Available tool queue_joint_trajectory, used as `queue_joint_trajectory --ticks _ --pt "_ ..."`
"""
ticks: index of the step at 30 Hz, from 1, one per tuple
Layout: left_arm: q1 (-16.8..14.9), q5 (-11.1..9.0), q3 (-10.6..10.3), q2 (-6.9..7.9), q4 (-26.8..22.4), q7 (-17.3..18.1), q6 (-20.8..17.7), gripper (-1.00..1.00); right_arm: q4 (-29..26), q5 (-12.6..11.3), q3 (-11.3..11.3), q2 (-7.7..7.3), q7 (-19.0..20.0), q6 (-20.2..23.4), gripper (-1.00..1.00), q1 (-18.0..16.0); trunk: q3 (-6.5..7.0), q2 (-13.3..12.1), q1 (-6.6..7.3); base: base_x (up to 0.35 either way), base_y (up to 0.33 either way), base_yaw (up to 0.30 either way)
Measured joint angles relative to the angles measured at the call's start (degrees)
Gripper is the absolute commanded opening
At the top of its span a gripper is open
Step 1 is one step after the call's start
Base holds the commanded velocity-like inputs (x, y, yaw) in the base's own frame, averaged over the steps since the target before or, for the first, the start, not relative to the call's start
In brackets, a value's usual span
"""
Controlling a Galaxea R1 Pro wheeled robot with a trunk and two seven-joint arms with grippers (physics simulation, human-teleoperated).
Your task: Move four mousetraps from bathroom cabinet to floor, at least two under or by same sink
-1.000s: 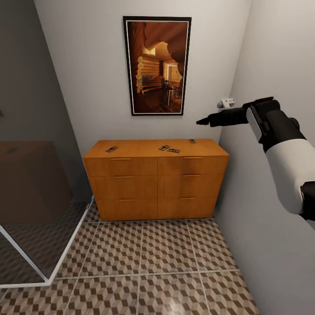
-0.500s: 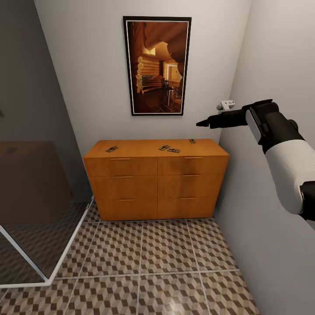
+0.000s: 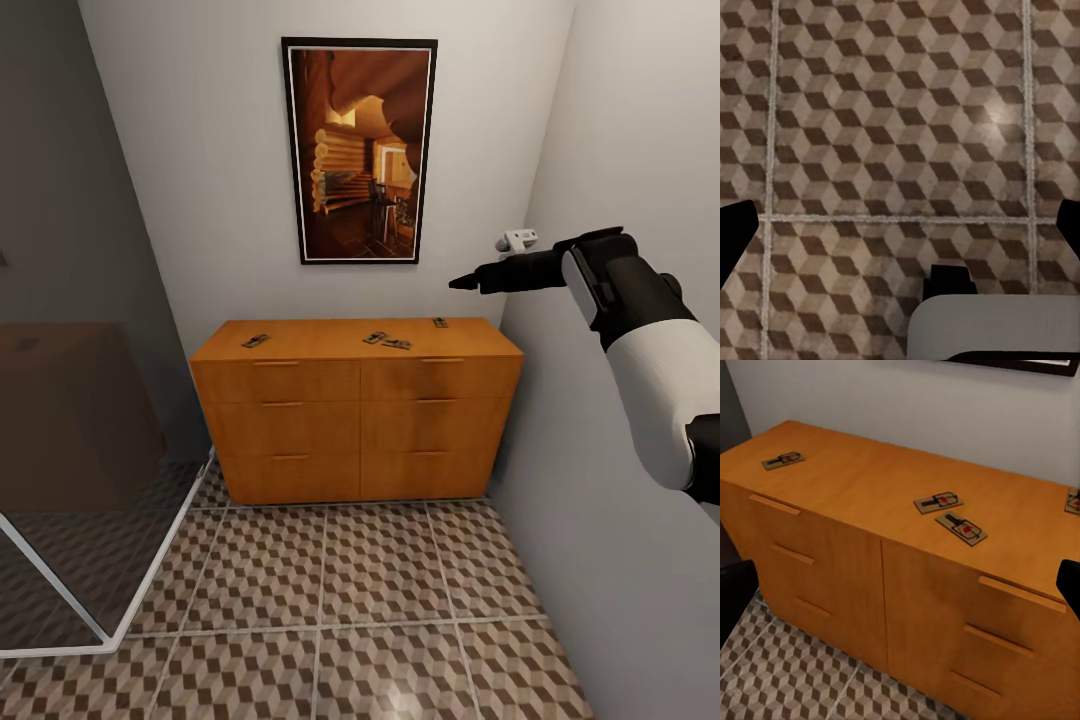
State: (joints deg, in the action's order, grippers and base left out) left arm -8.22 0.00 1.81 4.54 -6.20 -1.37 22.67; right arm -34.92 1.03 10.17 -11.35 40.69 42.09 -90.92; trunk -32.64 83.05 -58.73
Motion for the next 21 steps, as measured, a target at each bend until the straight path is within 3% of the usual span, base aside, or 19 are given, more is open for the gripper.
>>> queue_joint_trajectory --ticks 17,21 --pt "0.0 0.07 -0.04 -0.04 0.09 0.14 0.06 1.0 0.01 0.23 -0.02 -0.18 -0.1 0.09 1.0 0.02 0.0 0.0 0.0 0.0 0.0 0.0" --pt "0.0 0.07 -0.08 -0.04 0.14 0.17 0.01 1.0 0.04 0.23 -0.01 -0.16 -0.11 0.1 1.0 0.09 0.71 -1.59 0.87 0.0 0.0 0.0"
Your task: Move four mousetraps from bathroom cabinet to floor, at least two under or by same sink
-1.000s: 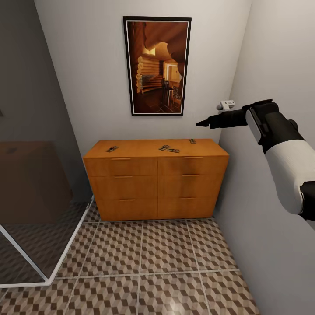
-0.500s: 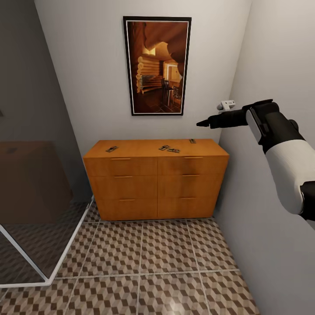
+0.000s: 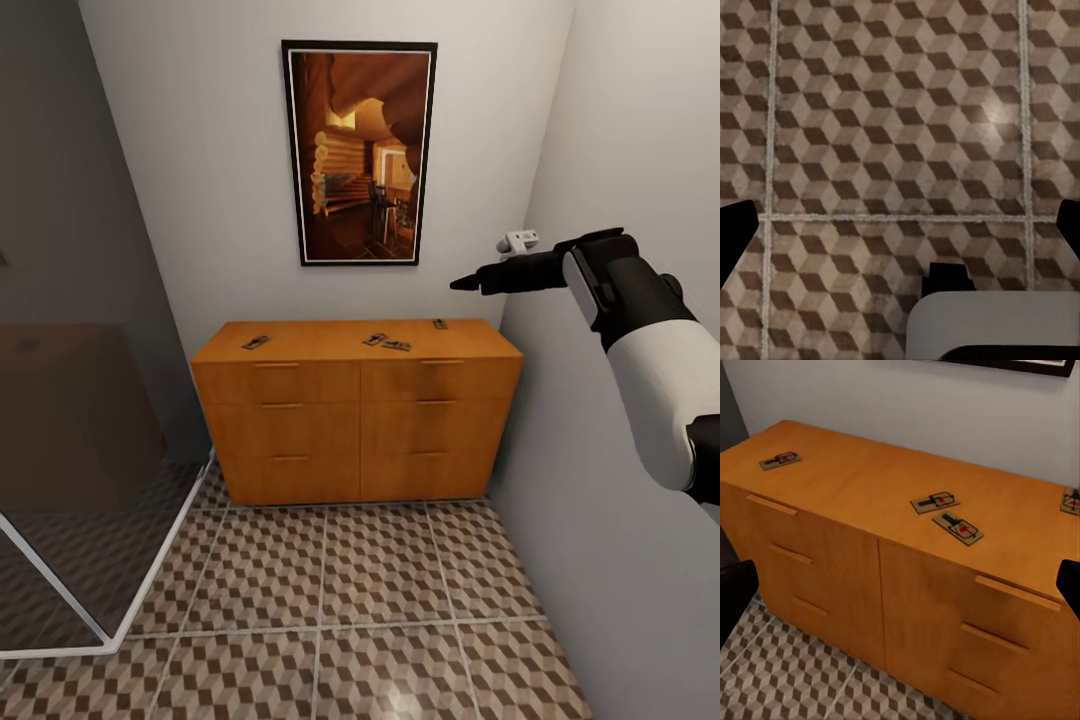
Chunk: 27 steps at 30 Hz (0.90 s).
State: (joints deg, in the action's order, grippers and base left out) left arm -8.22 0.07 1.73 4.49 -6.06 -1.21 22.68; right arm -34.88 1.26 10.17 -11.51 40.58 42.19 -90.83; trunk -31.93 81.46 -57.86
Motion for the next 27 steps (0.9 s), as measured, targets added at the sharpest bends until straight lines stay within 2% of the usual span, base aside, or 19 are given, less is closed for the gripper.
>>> queue_joint_trajectory --ticks 27 --pt "0.0 0.0 -0.02 0.08 0.0 0.02 -0.02 1.0 0.05 -0.03 0.06 0.15 -0.08 -0.06 1.0 0.08 4.85 -10.83 5.93 0.0 0.0 0.0"
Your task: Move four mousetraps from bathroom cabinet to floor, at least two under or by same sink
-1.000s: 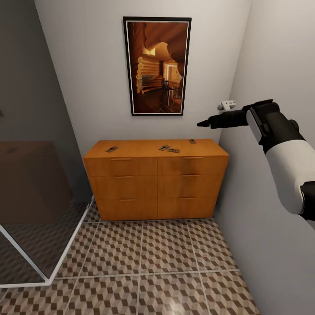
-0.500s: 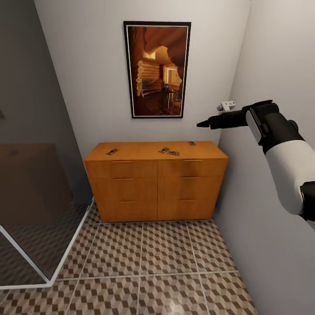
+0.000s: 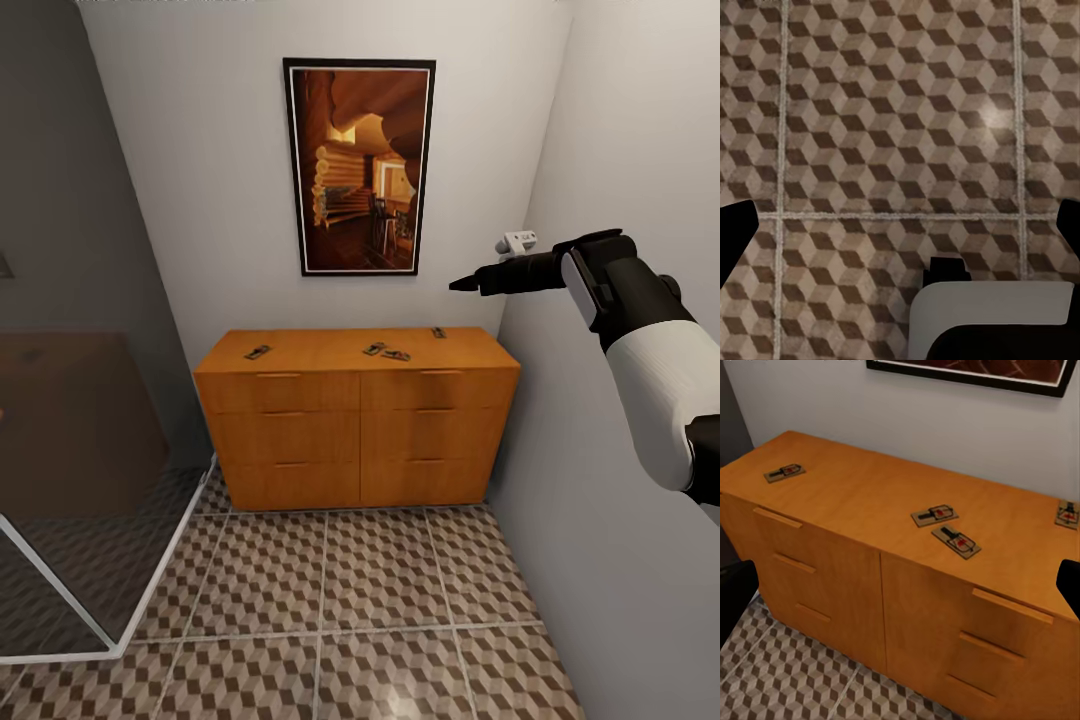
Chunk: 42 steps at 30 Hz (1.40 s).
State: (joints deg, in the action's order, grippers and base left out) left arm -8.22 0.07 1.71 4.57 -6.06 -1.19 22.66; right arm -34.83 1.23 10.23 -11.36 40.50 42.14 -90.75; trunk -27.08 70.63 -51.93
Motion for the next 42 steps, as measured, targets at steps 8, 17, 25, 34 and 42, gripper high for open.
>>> queue_joint_trajectory --ticks 8,17,25,34,42 --pt "0.0 0.04 -0.01 -0.06 -0.04 0.0 0.0 1.0 0.0 0.04 -0.04 -0.07 -0.01 0.02 1.0 0.07 1.44 -3.21 1.76 0.0 0.0 0.0" --pt "0.0 0.08 -0.06 -0.08 -0.06 0.01 0.0 1.0 1.55 0.13 -0.06 -0.1 -0.04 0.02 1.0 0.09 3.05 -6.82 3.73 0.0 0.0 0.0" --pt "0.0 0.01 -0.01 -0.08 -0.06 0.0 0.0 1.0 4.2 0.14 -0.1 -0.09 -0.1 -0.01 1.0 0.09 4.49 -10.03 5.49 0.0 0.0 0.0" --pt "0.0 0.01 0.0 -0.08 -0.06 0.0 -0.01 1.0 4.47 0.28 -0.1 -0.1 -0.17 0.0 1.0 0.09 6.11 -13.65 7.47 0.0 0.0 0.0" --pt "0.0 0.0 -0.01 -0.08 -0.06 0.0 -0.01 1.0 4.48 0.32 -0.05 -1.31 -0.22 -0.01 1.0 0.09 7.55 -16.86 9.23 0.0 0.0 0.0"
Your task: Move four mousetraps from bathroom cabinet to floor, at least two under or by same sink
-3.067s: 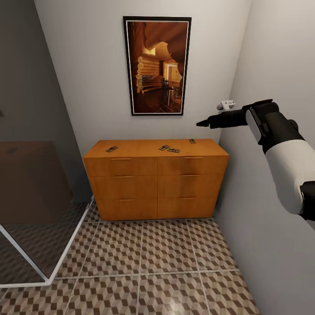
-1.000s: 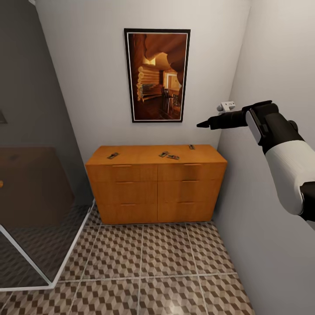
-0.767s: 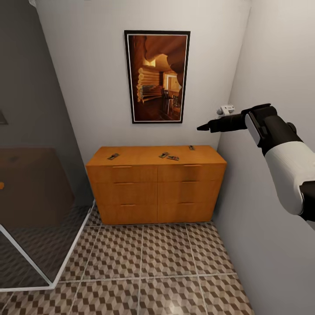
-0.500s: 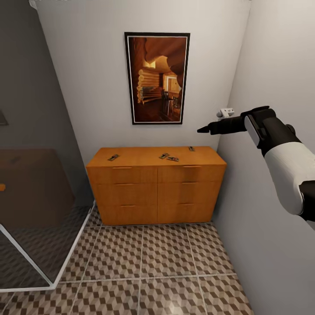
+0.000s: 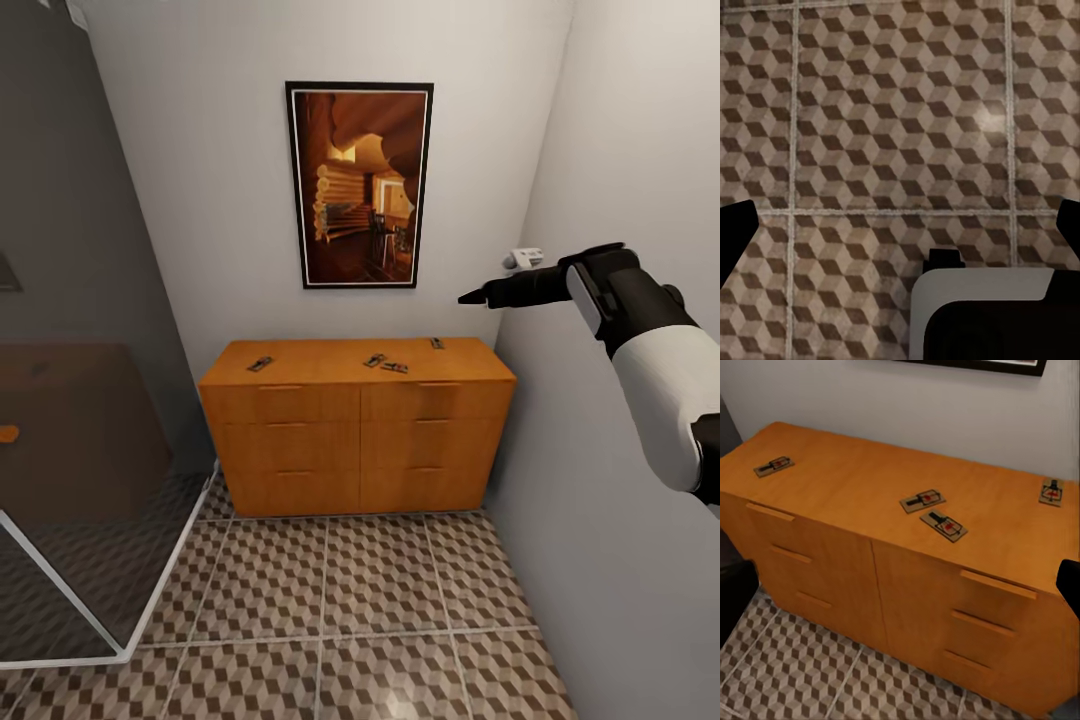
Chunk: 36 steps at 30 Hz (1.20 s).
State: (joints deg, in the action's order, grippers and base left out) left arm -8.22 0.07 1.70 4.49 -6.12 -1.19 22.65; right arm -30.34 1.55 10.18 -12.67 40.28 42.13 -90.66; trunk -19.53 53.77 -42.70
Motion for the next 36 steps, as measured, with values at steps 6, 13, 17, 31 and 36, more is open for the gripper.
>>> queue_joint_trajectory --ticks 6,13,17,31,36 --pt "0.0 0.05 -0.05 -0.03 0.0 0.01 0.05 1.0 0.0 -0.03 0.03 -0.62 0.1 0.0 1.0 0.0 0.9 -2.02 1.1 0.0 0.0 0.0" --pt "0.0 0.08 -0.06 -0.34 0.0 0.01 0.08 1.0 0.08 -0.04 0.04 -0.85 0.16 0.0 1.0 0.0 0.9 -2.02 1.11 0.0 0.0 0.0" --pt "0.0 0.08 -0.06 -0.38 0.0 0.01 0.09 1.0 0.08 -0.04 0.04 -0.85 0.17 0.03 1.0 0.0 0.9 -2.02 1.11 0.0 0.0 0.0" --pt "0.0 0.08 -0.13 -0.42 0.05 0.01 0.09 1.0 0.09 -0.04 0.04 -0.88 0.09 0.09 1.0 0.0 0.88 -2.02 1.11 0.0 0.0 0.0" --pt "0.0 0.08 -0.14 -0.44 0.07 0.01 0.09 1.0 0.13 -0.1 0.03 -0.89 0.11 0.09 1.0 0.0 0.88 -2.02 1.11 0.0 0.0 0.0"
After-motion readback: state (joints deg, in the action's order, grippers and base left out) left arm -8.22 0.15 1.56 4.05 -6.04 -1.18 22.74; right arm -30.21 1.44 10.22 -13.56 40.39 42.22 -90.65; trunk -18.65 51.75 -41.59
